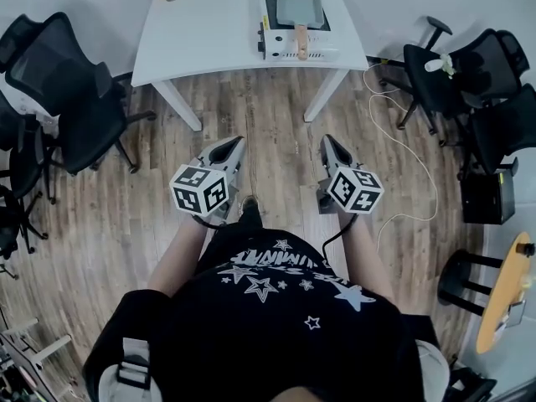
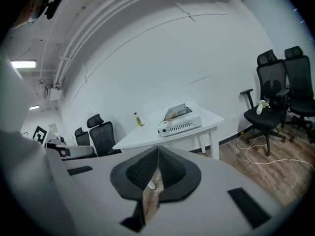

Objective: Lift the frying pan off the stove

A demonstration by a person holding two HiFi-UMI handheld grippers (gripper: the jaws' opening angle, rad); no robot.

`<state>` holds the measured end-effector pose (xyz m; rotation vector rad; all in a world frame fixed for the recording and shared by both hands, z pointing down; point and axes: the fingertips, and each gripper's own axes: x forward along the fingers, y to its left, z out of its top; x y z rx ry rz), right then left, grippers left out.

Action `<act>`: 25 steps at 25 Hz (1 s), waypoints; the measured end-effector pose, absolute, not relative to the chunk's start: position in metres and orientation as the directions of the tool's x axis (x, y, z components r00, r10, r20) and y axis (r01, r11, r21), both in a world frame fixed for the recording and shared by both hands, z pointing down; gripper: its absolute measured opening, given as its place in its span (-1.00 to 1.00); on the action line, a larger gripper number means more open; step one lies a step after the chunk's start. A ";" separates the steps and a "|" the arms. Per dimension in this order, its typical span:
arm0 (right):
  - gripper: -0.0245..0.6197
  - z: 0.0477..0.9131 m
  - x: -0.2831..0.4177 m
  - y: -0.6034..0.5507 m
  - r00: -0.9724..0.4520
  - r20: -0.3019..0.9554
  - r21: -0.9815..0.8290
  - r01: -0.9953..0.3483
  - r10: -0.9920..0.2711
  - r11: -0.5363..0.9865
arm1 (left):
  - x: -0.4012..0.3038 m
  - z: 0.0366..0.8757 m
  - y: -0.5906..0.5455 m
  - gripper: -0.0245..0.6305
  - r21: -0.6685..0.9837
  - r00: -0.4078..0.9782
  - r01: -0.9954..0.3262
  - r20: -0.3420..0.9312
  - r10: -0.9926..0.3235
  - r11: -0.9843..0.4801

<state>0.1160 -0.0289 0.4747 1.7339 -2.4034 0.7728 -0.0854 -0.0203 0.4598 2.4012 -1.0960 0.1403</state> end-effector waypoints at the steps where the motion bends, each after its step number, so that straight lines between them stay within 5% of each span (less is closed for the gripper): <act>1: -0.90 0.475 0.115 -0.038 -0.352 0.351 -0.352 -0.908 -0.868 0.226 | -0.086 0.461 -0.030 -0.90 0.399 0.676 -0.729 0.289 -0.678 -0.556; 25: -0.90 0.480 0.112 -0.137 -0.257 0.389 -0.356 -0.928 -0.885 0.112 | -0.089 0.480 -0.135 -0.90 0.455 0.783 -0.618 0.280 -0.555 -0.641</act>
